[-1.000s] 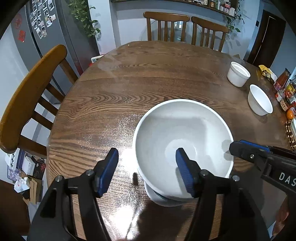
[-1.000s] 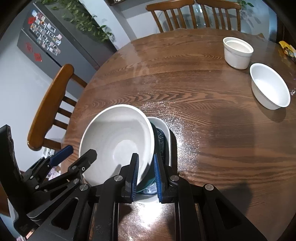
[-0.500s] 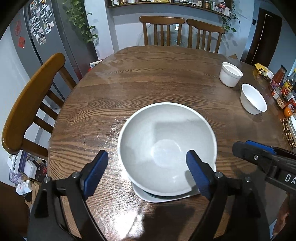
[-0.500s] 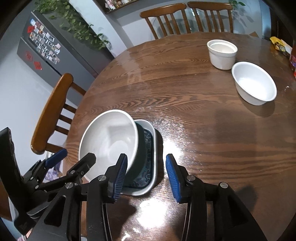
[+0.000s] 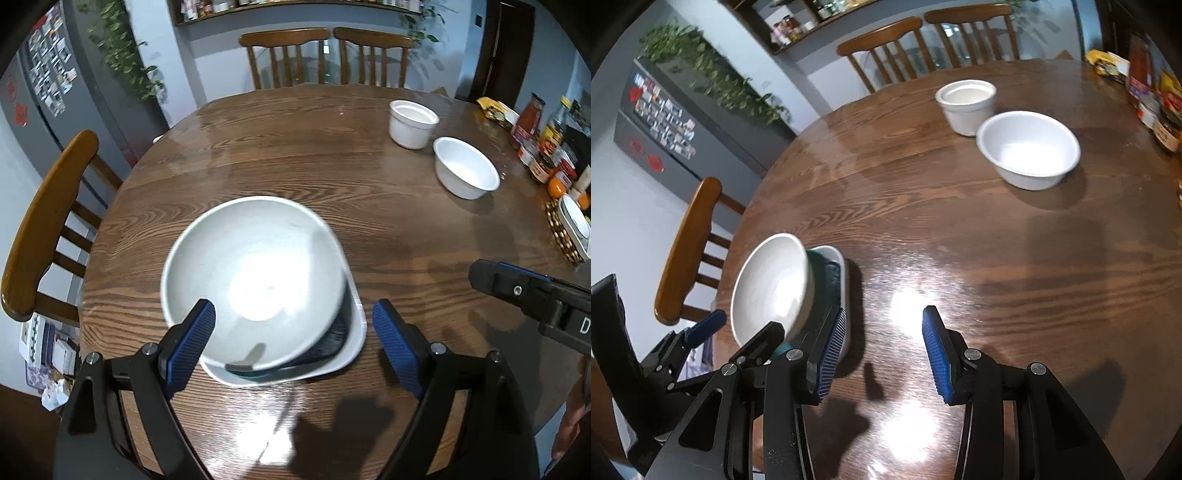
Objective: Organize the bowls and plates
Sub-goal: 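Open both grippers and pull them back from the white bowl, then move both grippers to the smaller white bowl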
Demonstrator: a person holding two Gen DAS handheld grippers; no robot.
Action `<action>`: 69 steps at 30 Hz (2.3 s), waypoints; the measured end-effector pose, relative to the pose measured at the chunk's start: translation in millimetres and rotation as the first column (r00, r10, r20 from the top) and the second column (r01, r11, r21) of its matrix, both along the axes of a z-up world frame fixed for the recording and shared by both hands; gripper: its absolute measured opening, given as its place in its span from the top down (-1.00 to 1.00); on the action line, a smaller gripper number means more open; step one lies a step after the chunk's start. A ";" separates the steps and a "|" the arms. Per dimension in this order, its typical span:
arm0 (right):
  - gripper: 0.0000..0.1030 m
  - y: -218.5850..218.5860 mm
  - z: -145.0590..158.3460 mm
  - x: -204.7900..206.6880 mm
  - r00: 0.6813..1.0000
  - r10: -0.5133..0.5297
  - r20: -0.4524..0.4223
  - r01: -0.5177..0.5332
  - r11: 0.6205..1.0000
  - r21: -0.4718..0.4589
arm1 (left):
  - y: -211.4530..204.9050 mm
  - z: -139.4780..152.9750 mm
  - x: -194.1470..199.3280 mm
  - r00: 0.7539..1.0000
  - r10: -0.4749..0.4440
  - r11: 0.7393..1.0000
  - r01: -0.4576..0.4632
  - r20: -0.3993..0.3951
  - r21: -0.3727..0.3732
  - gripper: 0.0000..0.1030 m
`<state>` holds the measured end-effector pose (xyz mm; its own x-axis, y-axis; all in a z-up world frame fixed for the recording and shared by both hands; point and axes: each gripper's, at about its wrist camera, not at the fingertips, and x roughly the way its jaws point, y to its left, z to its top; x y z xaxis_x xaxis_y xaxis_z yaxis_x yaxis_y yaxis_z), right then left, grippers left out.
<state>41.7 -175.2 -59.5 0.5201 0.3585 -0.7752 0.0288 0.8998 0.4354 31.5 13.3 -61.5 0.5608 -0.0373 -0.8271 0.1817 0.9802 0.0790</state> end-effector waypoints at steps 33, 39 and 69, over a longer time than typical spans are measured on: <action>0.15 -156.1 28.4 -28.2 0.971 -0.222 0.093 0.226 0.974 -0.028 | -147.0 30.5 -2.7 0.975 -0.207 0.978 0.207 0.077 0.008 -0.69; 0.15 -162.5 38.6 -10.8 0.975 -0.189 0.114 0.197 0.978 -0.066 | -157.1 36.3 13.6 0.980 -0.169 0.985 0.170 0.107 -0.001 -0.69; 0.15 -163.1 -22.2 118.7 0.997 -0.070 0.028 0.073 0.988 -0.138 | -182.5 -32.9 127.8 0.999 0.019 1.000 -0.020 -0.034 -0.025 -0.68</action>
<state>160.4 -338.3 -81.7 0.5585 0.2098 -0.8025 0.0870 0.9473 0.3082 159.3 -169.1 -94.4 0.5334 -0.0475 -0.8446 0.1650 0.9851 0.0487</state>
